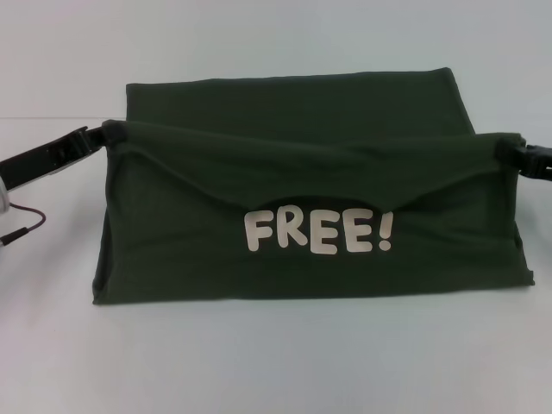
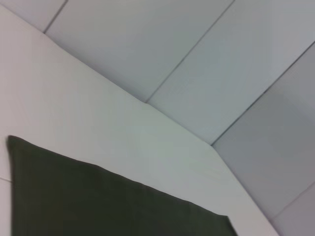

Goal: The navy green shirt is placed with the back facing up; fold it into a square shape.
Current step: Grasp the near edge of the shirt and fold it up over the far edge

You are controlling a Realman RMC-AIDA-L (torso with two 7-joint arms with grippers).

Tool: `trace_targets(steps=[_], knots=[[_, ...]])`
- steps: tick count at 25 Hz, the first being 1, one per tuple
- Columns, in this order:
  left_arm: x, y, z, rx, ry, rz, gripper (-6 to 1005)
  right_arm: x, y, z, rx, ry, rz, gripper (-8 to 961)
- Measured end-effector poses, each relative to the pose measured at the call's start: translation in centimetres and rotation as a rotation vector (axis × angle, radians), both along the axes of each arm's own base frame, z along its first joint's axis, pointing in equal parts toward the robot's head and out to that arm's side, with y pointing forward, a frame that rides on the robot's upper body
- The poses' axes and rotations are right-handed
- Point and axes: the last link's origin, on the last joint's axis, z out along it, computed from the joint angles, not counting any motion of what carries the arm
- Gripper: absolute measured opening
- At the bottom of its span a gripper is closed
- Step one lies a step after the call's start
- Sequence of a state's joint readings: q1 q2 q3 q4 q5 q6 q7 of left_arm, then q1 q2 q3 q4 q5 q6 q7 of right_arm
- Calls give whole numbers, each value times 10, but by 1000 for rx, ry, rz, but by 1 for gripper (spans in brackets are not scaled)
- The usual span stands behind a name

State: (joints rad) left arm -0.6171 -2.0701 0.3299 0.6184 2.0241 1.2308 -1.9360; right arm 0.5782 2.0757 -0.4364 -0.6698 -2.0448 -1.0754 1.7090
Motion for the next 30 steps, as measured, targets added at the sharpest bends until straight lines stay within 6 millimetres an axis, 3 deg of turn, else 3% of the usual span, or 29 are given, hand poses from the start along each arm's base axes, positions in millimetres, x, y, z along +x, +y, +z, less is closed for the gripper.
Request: trace_targets(steps=[7,30], knots=[[4,8,-22,39,76,12,63,4,5,-23,-3,-51,-33,76],[0,19,-45,97,143,90,65,7,16,-35,31,-86,-97,76]])
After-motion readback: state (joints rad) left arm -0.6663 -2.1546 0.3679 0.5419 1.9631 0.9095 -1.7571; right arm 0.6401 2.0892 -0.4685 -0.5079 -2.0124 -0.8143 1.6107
